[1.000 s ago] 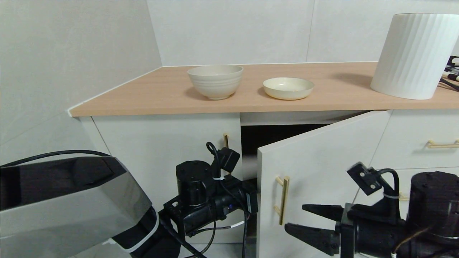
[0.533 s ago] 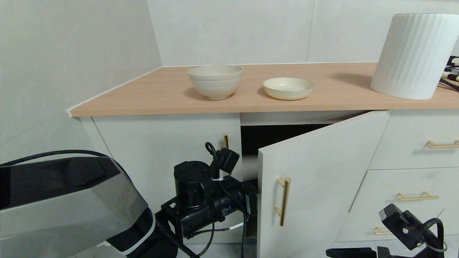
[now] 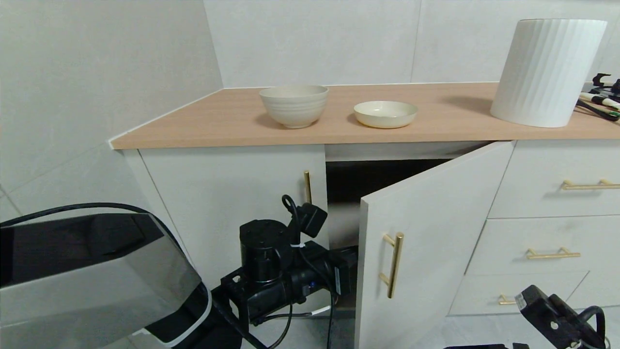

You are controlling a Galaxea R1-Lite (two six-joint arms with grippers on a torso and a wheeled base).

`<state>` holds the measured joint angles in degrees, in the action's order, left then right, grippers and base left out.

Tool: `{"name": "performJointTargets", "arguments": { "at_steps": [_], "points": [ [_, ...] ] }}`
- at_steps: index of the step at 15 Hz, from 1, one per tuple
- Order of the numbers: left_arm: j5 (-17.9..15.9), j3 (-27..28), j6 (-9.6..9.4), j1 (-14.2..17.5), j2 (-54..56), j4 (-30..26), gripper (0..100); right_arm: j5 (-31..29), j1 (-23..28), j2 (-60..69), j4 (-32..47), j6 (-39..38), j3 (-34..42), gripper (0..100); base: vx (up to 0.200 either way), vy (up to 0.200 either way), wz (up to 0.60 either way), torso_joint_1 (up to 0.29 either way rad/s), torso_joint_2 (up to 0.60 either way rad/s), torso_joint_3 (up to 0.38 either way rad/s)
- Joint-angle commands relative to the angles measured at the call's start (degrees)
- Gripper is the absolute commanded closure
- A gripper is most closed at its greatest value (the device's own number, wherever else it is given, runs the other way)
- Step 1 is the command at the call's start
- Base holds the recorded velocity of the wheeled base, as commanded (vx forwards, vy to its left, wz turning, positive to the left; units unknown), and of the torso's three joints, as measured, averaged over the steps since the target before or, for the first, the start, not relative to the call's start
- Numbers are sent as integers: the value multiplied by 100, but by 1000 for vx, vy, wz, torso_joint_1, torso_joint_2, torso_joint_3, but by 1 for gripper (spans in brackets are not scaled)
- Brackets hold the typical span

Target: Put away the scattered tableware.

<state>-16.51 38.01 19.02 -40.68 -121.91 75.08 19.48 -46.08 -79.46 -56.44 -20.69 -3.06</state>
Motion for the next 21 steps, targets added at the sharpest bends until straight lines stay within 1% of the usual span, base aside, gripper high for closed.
{"name": "performJointTargets", "arguments": {
  "at_steps": [1,2,4,7,8,11,14,18,21],
  "points": [
    [16,216,5,7,-202,-2,100,3,-15,1,-7,3,-2,0,0,0,0,0,0,0],
    [16,321,5,16,-237,-73,100,3,-24,-8,-7,3,-2,0,0,0,0,0,0,0],
    [16,602,5,16,-193,-521,100,-6,-24,1,-16,3,16,0,0,0,0,0,0,0],
    [16,936,5,7,-193,-934,100,-6,-24,9,-16,3,16,0,0,0,0,0,0,0],
    [16,945,5,7,-158,-995,100,-14,-24,9,-16,3,16,0,0,0,0,0,0,0],
    [7,980,5,-1,-53,-1127,100,-6,-24,18,-16,3,16,0,-200,0,0,7,4,1],
    [-11,1297,5,-1,-105,-1453,100,-14,-77,27,-16,3,16,0,-200,0,0,6,2,1],
    [-46,1859,5,-1,-387,-1848,100,-14,-112,62,-16,3,16,0,0,0,0,0,0,0],
    [-37,2096,5,-1,-466,-2024,100,-14,-164,115,-16,3,7,0,0,0,0,0,0,0]
  ]
}}
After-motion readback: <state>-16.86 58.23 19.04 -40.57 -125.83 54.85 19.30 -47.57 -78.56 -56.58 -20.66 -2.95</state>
